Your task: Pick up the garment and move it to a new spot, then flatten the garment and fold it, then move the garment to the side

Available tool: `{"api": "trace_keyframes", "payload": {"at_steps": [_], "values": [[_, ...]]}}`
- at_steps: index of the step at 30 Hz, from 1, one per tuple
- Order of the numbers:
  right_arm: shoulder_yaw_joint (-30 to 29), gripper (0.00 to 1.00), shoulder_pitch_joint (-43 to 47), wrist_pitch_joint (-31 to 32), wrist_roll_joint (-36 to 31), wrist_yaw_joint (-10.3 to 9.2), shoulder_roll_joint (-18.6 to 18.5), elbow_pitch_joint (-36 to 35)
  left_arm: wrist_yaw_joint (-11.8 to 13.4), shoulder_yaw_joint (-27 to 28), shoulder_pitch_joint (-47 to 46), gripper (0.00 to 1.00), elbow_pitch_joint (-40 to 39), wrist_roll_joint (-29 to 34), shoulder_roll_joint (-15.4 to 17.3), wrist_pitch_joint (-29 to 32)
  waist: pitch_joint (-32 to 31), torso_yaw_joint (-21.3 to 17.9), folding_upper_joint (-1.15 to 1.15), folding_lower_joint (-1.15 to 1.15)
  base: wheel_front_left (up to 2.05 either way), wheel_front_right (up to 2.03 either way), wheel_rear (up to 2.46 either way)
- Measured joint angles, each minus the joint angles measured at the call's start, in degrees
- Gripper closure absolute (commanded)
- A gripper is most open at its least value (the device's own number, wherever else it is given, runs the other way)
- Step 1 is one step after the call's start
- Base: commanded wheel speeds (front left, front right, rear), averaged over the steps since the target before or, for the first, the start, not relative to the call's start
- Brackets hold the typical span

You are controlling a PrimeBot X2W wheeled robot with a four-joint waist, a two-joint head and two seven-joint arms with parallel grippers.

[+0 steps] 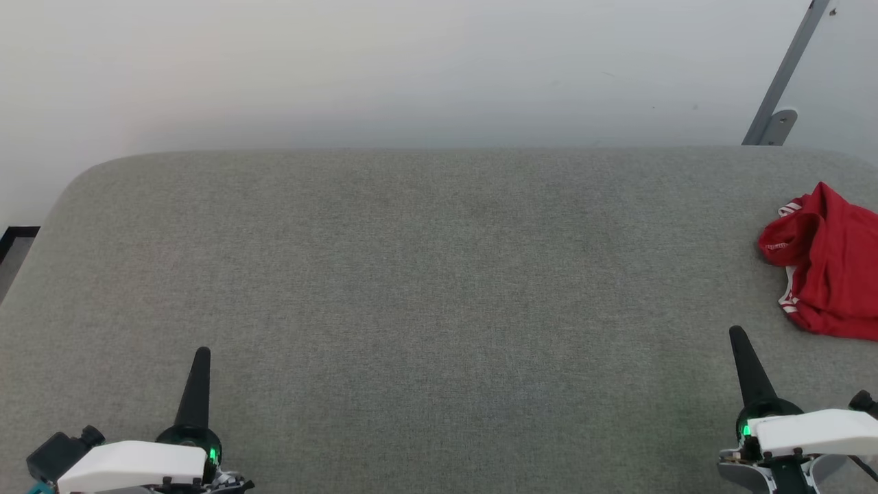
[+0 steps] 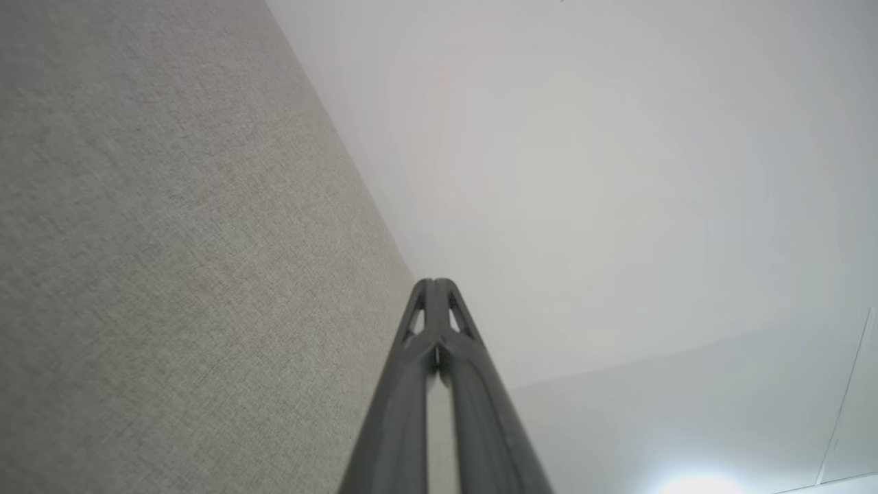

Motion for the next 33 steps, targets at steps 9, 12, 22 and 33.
{"api": "trace_keyframes", "payload": {"at_steps": [9,12,22,33], "values": [[-0.08,1.0,-0.91,1.32,4.3,0.0,0.15,0.48,0.0,0.14,-1.23,1.0,0.8,-4.23,-0.19,1.23,0.02,-0.42,0.0,0.0,0.0,0.0,0.0],[-0.08,1.0,-1.32,1.63,5.61,0.0,0.21,0.65,0.0,0.21,-1.39,1.0,1.12,-5.38,-0.25,1.74,0.03,-0.56,0.0,0.0,0.0,0.0,0.0],[-0.14,1.0,-2.36,2.91,9.96,0.0,0.4,1.26,-0.01,0.37,-2.81,1.0,1.97,-9.44,-0.57,2.97,0.05,-1.02,0.0,0.0,0.0,0.0,0.0],[-0.21,1.0,-3.31,4.19,14.34,0.0,0.57,1.75,-0.01,0.57,-4.23,1.0,2.77,-13.63,-0.86,4.25,0.07,-1.53,0.0,0.0,0.0,0.0,0.0]]}}
